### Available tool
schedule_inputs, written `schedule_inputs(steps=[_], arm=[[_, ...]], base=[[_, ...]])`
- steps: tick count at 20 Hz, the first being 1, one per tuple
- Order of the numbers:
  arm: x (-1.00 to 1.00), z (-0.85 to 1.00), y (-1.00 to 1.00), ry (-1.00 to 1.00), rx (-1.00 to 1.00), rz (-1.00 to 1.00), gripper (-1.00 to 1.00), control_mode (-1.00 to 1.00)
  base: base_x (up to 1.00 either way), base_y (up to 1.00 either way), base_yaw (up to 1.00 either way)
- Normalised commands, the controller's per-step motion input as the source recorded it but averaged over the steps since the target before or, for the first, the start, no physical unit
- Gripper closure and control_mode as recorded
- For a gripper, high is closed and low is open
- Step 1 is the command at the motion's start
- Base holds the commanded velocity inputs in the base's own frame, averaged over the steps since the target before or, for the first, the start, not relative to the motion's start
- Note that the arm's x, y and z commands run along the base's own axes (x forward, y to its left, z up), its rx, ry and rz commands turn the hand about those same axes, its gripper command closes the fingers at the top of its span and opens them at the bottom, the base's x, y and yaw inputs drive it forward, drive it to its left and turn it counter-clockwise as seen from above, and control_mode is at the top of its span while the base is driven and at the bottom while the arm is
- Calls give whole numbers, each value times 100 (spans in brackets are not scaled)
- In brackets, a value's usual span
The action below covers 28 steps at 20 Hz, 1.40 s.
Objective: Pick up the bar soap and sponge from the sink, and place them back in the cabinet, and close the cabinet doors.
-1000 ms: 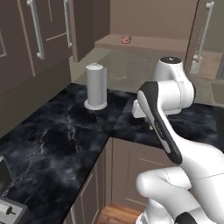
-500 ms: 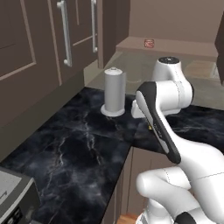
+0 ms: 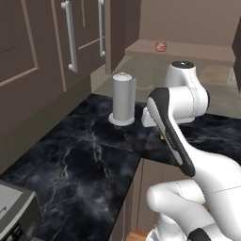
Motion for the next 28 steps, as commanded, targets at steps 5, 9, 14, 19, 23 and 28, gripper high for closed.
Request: schedule_inputs(steps=[5,9,14,19,23,28], arm=[[0,0,0,0,0,0,100,100],[0,0,0,0,0,0,100,100],[0,0,0,0,0,0,100,100],[0,0,0,0,0,0,100,100],[0,0,0,0,0,0,100,-100],[8,34,0,0,0,-7,100,-100]], base=[[62,0,-7],[66,0,-10],[59,0,-11],[16,0,-4],[0,0,0],[0,0,0]])
